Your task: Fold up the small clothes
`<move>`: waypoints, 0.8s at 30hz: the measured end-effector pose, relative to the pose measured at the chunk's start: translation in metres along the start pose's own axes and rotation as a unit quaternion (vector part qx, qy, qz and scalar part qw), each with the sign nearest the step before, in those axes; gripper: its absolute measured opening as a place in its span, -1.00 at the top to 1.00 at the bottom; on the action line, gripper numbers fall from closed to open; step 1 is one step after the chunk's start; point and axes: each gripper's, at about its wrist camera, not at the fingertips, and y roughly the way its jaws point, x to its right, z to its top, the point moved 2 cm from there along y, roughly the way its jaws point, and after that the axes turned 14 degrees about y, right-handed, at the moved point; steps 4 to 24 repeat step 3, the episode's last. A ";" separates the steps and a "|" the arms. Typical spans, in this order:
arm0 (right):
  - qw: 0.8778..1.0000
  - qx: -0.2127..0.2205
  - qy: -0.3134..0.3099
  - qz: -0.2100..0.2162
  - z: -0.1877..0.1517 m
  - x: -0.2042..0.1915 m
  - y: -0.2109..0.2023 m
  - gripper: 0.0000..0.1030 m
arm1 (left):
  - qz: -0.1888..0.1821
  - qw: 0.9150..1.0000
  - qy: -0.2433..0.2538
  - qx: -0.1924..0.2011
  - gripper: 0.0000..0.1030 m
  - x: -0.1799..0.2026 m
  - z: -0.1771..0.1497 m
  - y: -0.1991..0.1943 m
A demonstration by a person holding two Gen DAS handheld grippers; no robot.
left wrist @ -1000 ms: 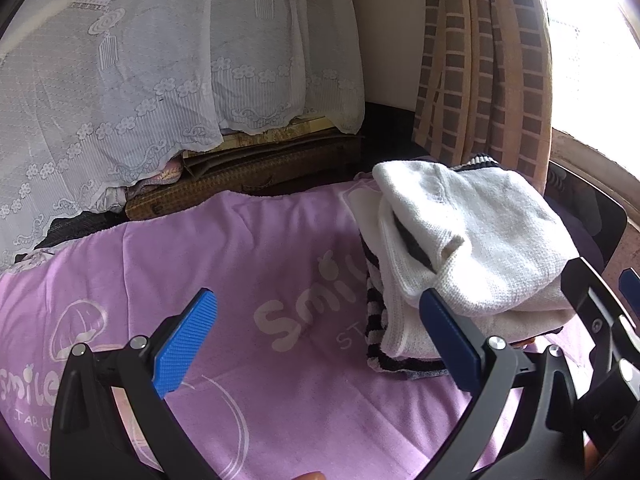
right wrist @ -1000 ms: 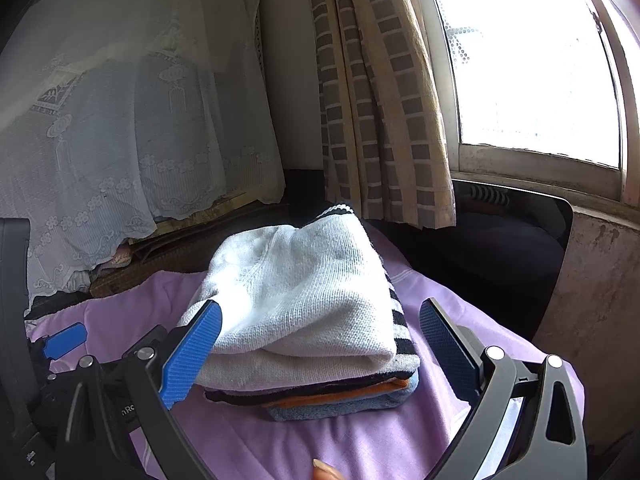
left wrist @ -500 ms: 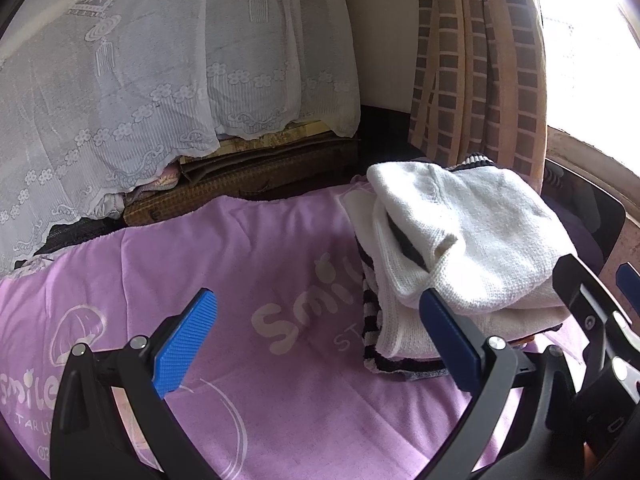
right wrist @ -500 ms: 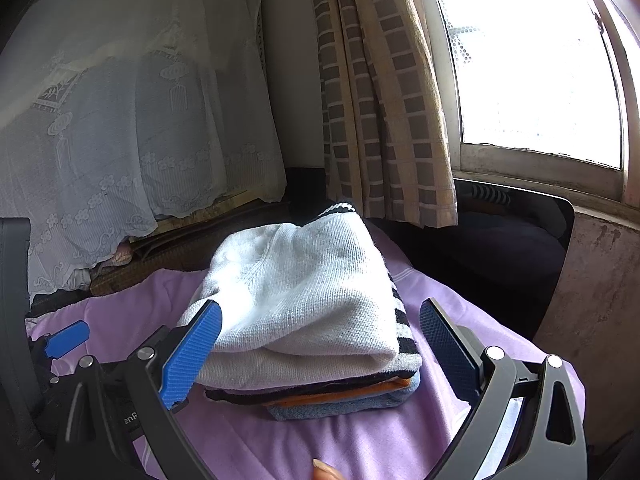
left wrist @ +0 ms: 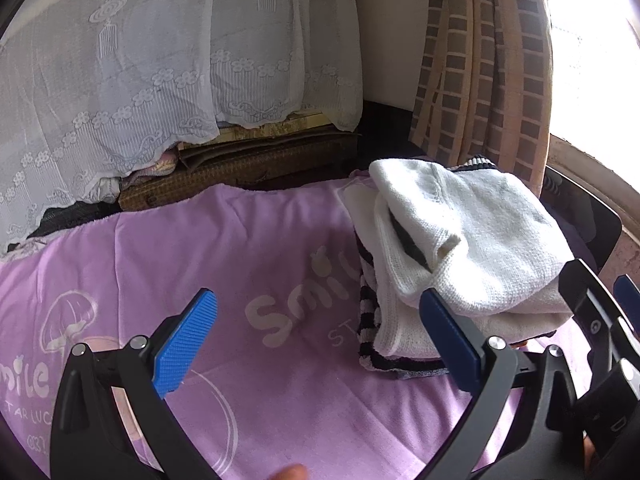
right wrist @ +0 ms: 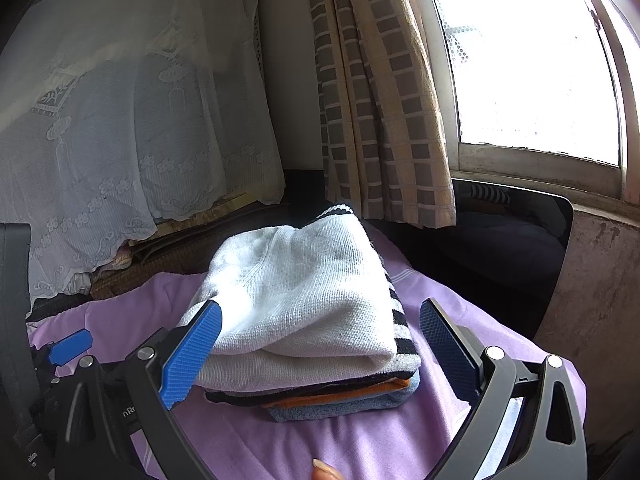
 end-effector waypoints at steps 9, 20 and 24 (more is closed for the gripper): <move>1.000 0.000 0.000 0.000 0.000 0.000 0.000 -0.93 | 0.000 1.000 0.000 0.000 -0.92 0.000 -0.001 0.000; 1.000 0.000 0.000 0.000 0.000 0.000 0.000 -0.93 | 0.000 1.000 0.000 0.000 -0.92 0.000 -0.001 0.000; 1.000 0.000 0.000 0.000 0.000 0.000 0.000 -0.93 | 0.000 1.000 0.000 0.000 -0.92 0.000 -0.001 0.000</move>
